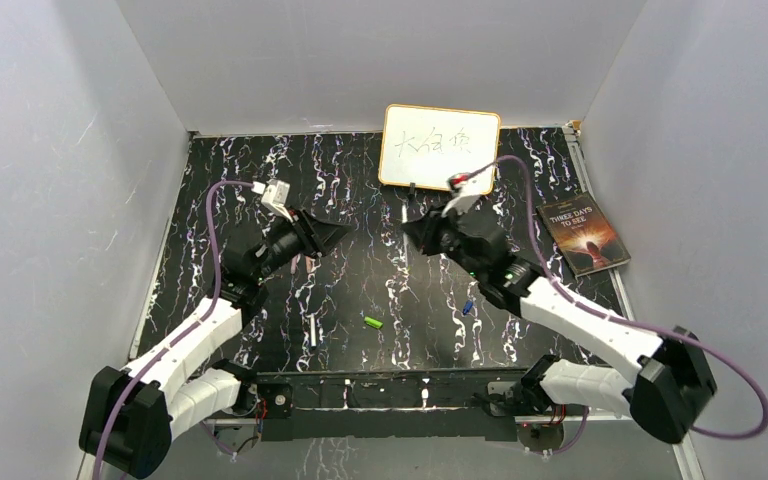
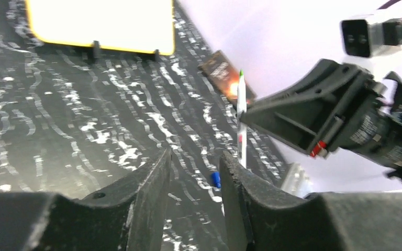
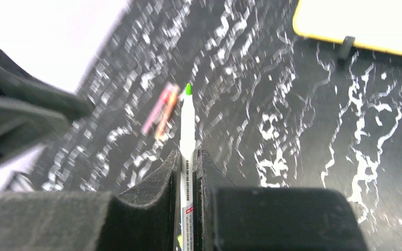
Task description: Insert the pens into the pen caps
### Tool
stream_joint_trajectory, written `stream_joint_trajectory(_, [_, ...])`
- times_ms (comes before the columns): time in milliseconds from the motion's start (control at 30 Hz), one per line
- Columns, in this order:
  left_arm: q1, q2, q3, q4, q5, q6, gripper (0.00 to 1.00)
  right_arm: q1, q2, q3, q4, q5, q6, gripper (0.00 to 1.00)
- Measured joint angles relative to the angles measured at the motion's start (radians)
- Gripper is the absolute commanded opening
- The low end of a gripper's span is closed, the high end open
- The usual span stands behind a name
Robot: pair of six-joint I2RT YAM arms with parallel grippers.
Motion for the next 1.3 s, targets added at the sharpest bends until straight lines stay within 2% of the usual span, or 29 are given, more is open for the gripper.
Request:
stream_joint_trajectory(133, [-0.011, 0.011, -0.073, 0.236, 0.052, -0.125, 0.43, -0.099, -0.11, -0.133, 0.254, -0.114, 0.09, 0.0])
stream_joint_trajectory(233, [-0.024, 0.043, -0.079, 0.384, 0.077, -0.19, 0.46, -0.12, -0.111, -0.169, 0.38, -0.2, 0.159, 0.0])
stream_joint_trajectory(333, [-0.043, 0.088, -0.079, 0.504, 0.099, -0.237, 0.53, -0.121, -0.097, -0.17, 0.49, -0.289, 0.218, 0.0])
stream_joint_trajectory(467, [-0.086, 0.151, -0.073, 0.604, 0.129, -0.27, 0.6, -0.12, -0.093, -0.17, 0.606, -0.353, 0.268, 0.0])
stream_joint_trajectory(767, [-0.163, 0.233, -0.031, 0.737, 0.179, -0.311, 0.58, -0.121, -0.061, -0.162, 0.711, -0.425, 0.311, 0.0])
stream_joint_trajectory(900, [-0.183, 0.249, 0.01, 0.767, 0.207, -0.316, 0.5, -0.121, -0.047, -0.162, 0.741, -0.442, 0.331, 0.0])
stream_joint_trajectory(1067, [-0.212, 0.286, 0.044, 0.783, 0.24, -0.315, 0.46, -0.12, -0.043, -0.162, 0.782, -0.454, 0.346, 0.0])
stream_joint_trajectory(1167, [-0.224, 0.315, 0.045, 0.788, 0.252, -0.317, 0.3, -0.12, -0.043, -0.162, 0.796, -0.454, 0.348, 0.0])
stream_joint_trajectory(1267, [-0.23, 0.329, 0.046, 0.788, 0.257, -0.32, 0.01, -0.12, -0.043, -0.162, 0.803, -0.454, 0.348, 0.0])
stream_joint_trajectory(1300, [-0.231, 0.33, 0.046, 0.787, 0.256, -0.318, 0.0, -0.121, -0.043, -0.162, 0.805, -0.456, 0.351, 0.0])
